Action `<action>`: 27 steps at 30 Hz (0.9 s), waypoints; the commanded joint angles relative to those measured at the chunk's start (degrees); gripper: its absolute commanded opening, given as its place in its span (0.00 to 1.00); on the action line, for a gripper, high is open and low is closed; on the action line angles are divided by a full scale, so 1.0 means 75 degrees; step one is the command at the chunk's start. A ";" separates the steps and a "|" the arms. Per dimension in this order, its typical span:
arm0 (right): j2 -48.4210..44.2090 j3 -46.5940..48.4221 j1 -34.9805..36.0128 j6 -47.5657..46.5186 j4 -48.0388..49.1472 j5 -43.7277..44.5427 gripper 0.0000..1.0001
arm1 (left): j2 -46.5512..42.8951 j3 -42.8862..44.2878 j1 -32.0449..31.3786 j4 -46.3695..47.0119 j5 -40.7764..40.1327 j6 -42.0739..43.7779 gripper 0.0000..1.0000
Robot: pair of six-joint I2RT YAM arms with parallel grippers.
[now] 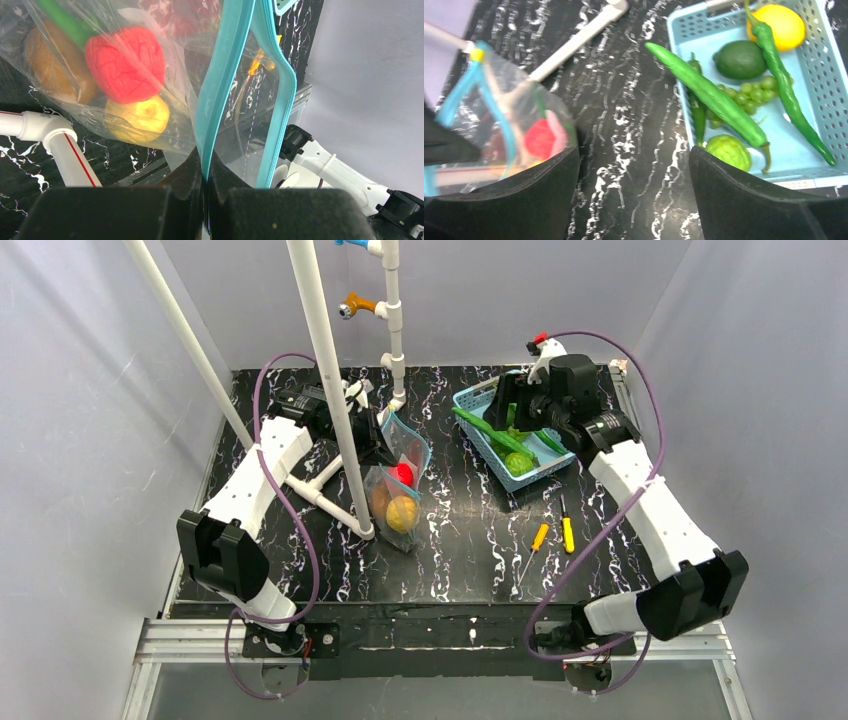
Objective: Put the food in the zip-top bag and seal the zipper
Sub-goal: Pick up the fake vegetable from the bin.
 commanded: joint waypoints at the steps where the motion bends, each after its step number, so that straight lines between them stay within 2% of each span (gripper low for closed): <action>1: 0.0568 -0.0191 -0.0407 -0.1012 0.0603 -0.0088 0.84 | -0.0211 0.0122 -0.0016 -0.0142 0.0228 0.0078 0.00; 5: 0.1486 0.0222 -0.0505 -0.2154 0.0698 -0.0386 0.78 | -0.0199 0.0116 -0.0016 -0.0211 0.0191 0.0102 0.00; 10: 0.2750 0.1483 -0.0939 -0.2089 0.0242 0.0442 0.76 | -0.0146 0.0235 -0.0016 -0.0440 0.0135 0.0204 0.00; 12: 0.3463 0.2071 -0.1032 -0.2178 -0.0063 0.1367 0.70 | -0.0147 0.0257 -0.0016 -0.0448 0.0134 0.0210 0.00; 14: 0.4129 0.2772 -0.1101 -0.2566 -0.0440 0.1746 0.65 | -0.0123 0.0248 -0.0016 -0.0446 0.0167 0.0213 0.00; 20: 0.5450 0.4384 -0.1253 -0.2985 -0.0916 0.1807 0.62 | -0.0026 0.0202 -0.0016 -0.0574 0.0147 0.0279 0.00; 22: 0.5776 0.4857 -0.1264 -0.2997 -0.1258 0.1906 0.57 | 0.0006 0.0294 -0.0016 -0.0691 0.0080 0.0339 0.00; 24: 0.5846 0.4975 -0.1324 -0.2881 -0.1463 0.1246 0.51 | 0.0029 0.0325 -0.0016 -0.0701 0.0045 0.0350 0.00; 27: 0.5343 0.4106 -0.1318 -0.3261 -0.1087 -0.0677 0.53 | 0.0088 0.0341 -0.0019 -0.0663 0.0061 0.0347 0.00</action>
